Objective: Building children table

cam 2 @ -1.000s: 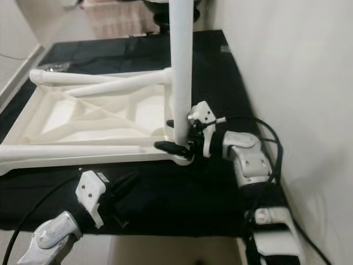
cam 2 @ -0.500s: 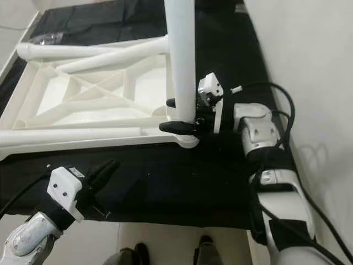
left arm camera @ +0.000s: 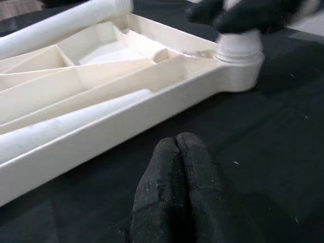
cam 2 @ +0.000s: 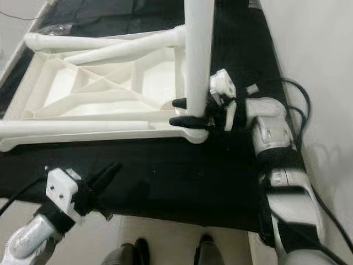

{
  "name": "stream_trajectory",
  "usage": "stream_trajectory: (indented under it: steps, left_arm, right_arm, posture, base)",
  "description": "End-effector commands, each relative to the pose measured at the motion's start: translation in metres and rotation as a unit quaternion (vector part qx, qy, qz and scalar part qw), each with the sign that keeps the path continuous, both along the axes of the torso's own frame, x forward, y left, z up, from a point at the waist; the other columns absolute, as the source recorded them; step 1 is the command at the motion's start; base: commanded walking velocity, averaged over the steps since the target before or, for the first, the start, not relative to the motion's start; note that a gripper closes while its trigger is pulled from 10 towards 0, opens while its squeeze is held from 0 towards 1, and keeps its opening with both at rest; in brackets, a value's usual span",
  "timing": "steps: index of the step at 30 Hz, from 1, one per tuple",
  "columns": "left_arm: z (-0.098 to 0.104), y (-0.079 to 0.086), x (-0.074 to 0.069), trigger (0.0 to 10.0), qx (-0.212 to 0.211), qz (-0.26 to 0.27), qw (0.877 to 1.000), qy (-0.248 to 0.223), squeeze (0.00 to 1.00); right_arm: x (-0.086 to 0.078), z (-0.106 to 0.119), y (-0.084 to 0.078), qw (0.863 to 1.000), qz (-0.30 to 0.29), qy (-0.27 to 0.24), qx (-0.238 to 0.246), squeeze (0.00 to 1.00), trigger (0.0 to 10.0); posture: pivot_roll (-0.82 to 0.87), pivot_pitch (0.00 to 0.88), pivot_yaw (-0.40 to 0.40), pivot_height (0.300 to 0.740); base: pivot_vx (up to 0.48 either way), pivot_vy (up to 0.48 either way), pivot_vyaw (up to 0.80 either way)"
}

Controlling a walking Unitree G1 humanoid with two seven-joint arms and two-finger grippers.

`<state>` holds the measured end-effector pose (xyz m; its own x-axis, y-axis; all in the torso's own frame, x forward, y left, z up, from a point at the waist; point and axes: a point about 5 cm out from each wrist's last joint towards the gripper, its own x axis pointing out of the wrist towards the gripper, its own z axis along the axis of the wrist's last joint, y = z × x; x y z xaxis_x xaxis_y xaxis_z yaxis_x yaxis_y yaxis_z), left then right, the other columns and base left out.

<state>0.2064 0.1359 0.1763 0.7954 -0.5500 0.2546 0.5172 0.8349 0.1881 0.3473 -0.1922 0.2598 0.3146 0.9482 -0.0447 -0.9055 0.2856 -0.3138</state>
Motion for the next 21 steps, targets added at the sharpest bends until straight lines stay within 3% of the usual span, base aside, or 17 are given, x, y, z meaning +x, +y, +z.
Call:
stream_trajectory:
  steps: [1, 3, 4, 5, 6, 7, 10, 11, 13, 16, 17, 19, 20, 21]
  left_arm:
    - [-0.007, 0.002, -0.002, 10.0, -0.005, 0.003, 1.000, 0.016, 0.00]
    - [-0.009, 0.001, -0.002, 10.0, -0.017, 0.001, 1.000, 0.023, 0.00]
    - [-0.010, 0.001, -0.003, 10.0, -0.015, -0.001, 1.000, 0.023, 0.00]
    - [-0.010, 0.001, -0.002, 10.0, -0.013, -0.002, 1.000, 0.022, 0.00]
    - [-0.010, 0.001, -0.002, 10.0, -0.013, -0.002, 1.000, 0.022, 0.00]
    - [-0.010, 0.000, -0.001, 10.0, -0.019, -0.004, 1.000, 0.025, 0.00]
    - [-0.012, -0.001, 0.000, 10.0, -0.021, -0.007, 0.999, 0.026, 0.00]
    - [-0.012, -0.003, 0.001, 10.0, -0.021, -0.017, 0.999, 0.028, 0.00]
    - [-0.013, -0.005, 0.002, 10.0, -0.022, -0.027, 0.999, 0.029, 0.00]
    - [-0.016, -0.007, 0.007, 10.0, -0.026, -0.046, 0.998, 0.038, 0.00]
    - [-0.017, -0.008, 0.009, 10.0, -0.027, -0.051, 0.997, 0.043, 0.00]
    - [-0.018, -0.008, 0.011, 10.0, -0.026, -0.054, 0.997, 0.045, 0.00]
    - [-0.019, -0.008, 0.012, 10.0, -0.024, -0.053, 0.997, 0.044, 0.00]
    - [-0.019, -0.009, 0.014, 10.0, -0.023, -0.052, 0.997, 0.044, 0.00]
  right_arm:
    - [-0.005, -0.026, 0.004, 0.998, -0.031, 0.050, 0.014, 0.00, 0.0]
    - [-0.028, -0.052, 0.017, 0.985, -0.130, 0.076, 0.081, 0.00, 0.0]
    - [-0.048, -0.087, 0.027, 0.942, -0.315, 0.092, 0.076, 0.00, 0.0]
    - [-0.066, -0.105, 0.024, 0.883, -0.455, 0.093, 0.065, 0.00, 0.0]
    - [-0.066, -0.105, 0.024, 0.883, -0.455, 0.093, 0.065, 0.00, 0.0]
    - [-0.087, -0.120, 0.027, 0.851, -0.513, 0.098, 0.049, 0.00, 0.0]
    - [-0.098, -0.123, 0.033, 0.843, -0.531, 0.083, 0.031, 0.00, 0.0]
    - [-0.099, -0.123, 0.039, 0.855, -0.512, 0.074, 0.024, 0.00, 0.0]
    - [-0.096, -0.119, 0.044, 0.862, -0.502, 0.063, 0.025, 0.00, 0.0]
    - [-0.085, -0.112, 0.050, 0.862, -0.503, 0.060, 0.037, 0.00, 0.0]
    - [-0.081, -0.109, 0.055, 0.867, -0.492, 0.068, 0.045, 0.00, 10.0]
    - [-0.080, -0.105, 0.061, 0.873, -0.478, 0.078, 0.060, 0.00, 10.0]
    - [-0.078, -0.097, 0.066, 0.887, -0.445, 0.088, 0.082, 1.00, 10.0]
    - [-0.076, -0.087, 0.072, 0.906, -0.398, 0.097, 0.109, 1.00, 10.0]
  posture:
    - [0.13, 0.323, 0.078, 0.740]
    - [0.13, 0.318, 0.065, 0.740]
    - [0.12, 0.319, 0.066, 0.740]
    - [0.11, 0.321, 0.070, 0.740]
    - [0.11, 0.321, 0.070, 0.740]
    - [0.11, 0.323, 0.090, 0.740]
    - [0.10, 0.321, 0.108, 0.740]
    - [0.10, 0.317, 0.109, 0.740]
    - [0.09, 0.307, 0.112, 0.740]
    - [0.08, 0.299, 0.114, 0.740]
    - [0.08, 0.294, 0.111, 0.740]
    - [0.08, 0.294, 0.111, 0.740]
    - [0.08, 0.292, 0.108, 0.740]
    - [0.08, 0.286, 0.104, 0.740]
  base:
    - [0.000, 0.000, 0.00]
    - [0.000, 0.000, 0.00]
    - [0.000, 0.000, 0.00]
    - [0.000, 0.000, 0.00]
    - [0.000, 0.000, 0.00]
    - [0.000, 0.000, 0.00]
    - [0.000, 0.000, 0.00]
    - [0.000, 0.000, 0.00]
    - [0.000, 0.000, 0.00]
    - [0.000, 0.000, 0.00]
    - [0.000, 0.000, 0.00]
    - [0.000, 0.000, 0.00]
    - [0.000, 0.000, 0.00]
    - [0.000, 0.000, 0.00]
